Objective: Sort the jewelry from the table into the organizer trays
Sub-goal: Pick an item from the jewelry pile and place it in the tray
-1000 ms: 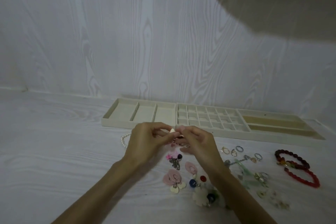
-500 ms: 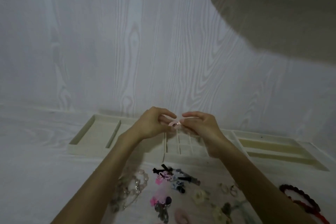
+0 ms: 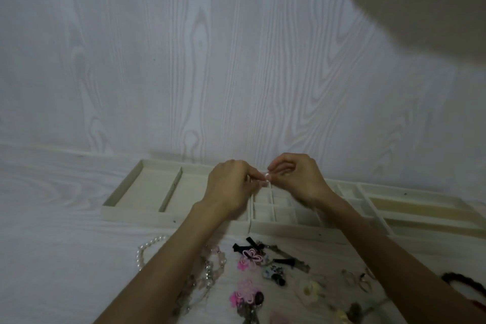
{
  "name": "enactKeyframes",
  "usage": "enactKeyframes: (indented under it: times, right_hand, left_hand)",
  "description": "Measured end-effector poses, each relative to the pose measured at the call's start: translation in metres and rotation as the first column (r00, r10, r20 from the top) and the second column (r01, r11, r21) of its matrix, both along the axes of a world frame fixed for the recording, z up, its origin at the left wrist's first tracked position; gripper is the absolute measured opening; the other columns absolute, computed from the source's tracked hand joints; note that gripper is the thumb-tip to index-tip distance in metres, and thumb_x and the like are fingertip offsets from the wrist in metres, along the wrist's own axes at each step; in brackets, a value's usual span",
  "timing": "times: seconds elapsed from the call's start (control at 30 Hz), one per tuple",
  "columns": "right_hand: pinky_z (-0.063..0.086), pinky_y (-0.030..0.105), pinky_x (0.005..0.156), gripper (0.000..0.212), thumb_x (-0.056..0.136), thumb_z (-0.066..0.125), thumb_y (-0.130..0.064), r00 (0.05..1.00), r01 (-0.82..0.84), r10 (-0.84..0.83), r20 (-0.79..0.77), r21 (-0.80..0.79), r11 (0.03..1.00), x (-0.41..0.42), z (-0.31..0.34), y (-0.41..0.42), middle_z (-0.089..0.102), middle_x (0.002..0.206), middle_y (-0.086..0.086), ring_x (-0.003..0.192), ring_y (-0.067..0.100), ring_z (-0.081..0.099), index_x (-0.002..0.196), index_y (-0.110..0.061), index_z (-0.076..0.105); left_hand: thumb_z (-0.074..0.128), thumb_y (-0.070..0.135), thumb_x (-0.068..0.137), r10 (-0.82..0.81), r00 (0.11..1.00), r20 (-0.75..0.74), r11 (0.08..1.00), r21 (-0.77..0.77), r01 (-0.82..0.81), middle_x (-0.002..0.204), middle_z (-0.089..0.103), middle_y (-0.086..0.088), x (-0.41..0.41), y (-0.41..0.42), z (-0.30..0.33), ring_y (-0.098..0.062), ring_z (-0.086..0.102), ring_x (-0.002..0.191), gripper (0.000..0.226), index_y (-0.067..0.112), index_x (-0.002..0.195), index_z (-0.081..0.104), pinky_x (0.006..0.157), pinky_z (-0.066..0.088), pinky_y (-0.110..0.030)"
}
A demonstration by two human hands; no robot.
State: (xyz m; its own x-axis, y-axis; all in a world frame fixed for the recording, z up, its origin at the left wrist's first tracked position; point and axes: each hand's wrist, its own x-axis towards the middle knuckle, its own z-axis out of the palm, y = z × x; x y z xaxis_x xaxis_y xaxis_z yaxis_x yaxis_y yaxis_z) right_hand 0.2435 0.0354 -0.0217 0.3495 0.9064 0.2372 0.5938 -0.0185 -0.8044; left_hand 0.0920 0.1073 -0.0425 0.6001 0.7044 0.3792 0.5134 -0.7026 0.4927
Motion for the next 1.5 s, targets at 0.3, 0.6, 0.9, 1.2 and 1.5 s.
enactKeyframes:
  times: [0.3,0.6,0.9,1.2,1.5]
  right_hand:
    - [0.045,0.012,0.06,0.013,0.073,0.078,-0.017,0.921,0.012,0.012,0.388,-0.06,0.998,-0.001,-0.002,0.014,0.067,0.071,-0.012,0.065,-0.001,0.062,0.072,-0.025,0.068]
    - [0.037,0.024,0.065,0.015,0.085,0.067,-0.037,0.702,0.133,-0.054,0.71,-0.057,0.989,-0.004,-0.002,0.017,0.063,0.09,-0.005,0.088,0.007,0.051,0.09,-0.025,0.075]
    - [0.041,0.022,0.067,0.02,0.087,0.062,-0.037,0.819,0.17,-0.103,0.564,-0.067,0.983,-0.012,0.01,-0.001,0.07,0.094,-0.006,0.081,0.008,0.06,0.101,-0.027,0.073]
    - [0.05,0.012,0.066,0.011,0.085,0.067,-0.03,0.98,-0.095,0.117,0.163,-0.14,0.986,-0.046,0.02,-0.114,0.072,0.079,-0.009,0.073,0.003,0.065,0.089,-0.024,0.075]
    - [0.04,0.012,0.06,0.011,0.077,0.074,-0.035,0.909,-0.305,0.353,0.221,-0.224,0.926,-0.079,-0.002,-0.168,0.064,0.069,-0.023,0.07,0.001,0.056,0.086,-0.03,0.077]
  left_hand:
    - [0.043,0.029,0.094,-0.083,0.944,-0.319,0.962,0.223,0.16,0.124,0.057,0.009,0.002,-0.001,0.0,-0.016,0.04,0.11,0.037,0.033,0.127,0.059,0.086,0.029,-0.028]
    - [0.038,0.036,0.096,-0.113,0.916,-0.384,0.972,0.149,0.182,0.118,0.062,0.008,-0.003,0.002,0.005,-0.014,0.043,0.109,0.035,0.027,0.116,0.064,0.081,0.027,-0.028]
    - [0.042,0.029,0.095,-0.192,0.873,-0.448,0.98,-0.038,0.196,0.134,0.053,-0.003,-0.006,0.008,0.018,-0.023,0.046,0.121,0.039,0.03,0.132,0.053,0.099,0.04,-0.04]
    - [0.053,0.036,0.093,-0.163,0.979,-0.121,0.986,-0.046,0.159,0.106,0.066,0.022,-0.083,-0.061,0.043,0.004,0.058,0.094,0.018,0.041,0.103,0.066,0.085,0.048,-0.033]
    - [0.067,0.035,0.085,-0.405,0.914,0.032,0.844,-0.37,0.388,0.072,0.07,0.016,-0.108,-0.12,0.022,0.001,0.056,0.059,0.016,0.022,0.088,0.077,0.058,0.042,-0.015]
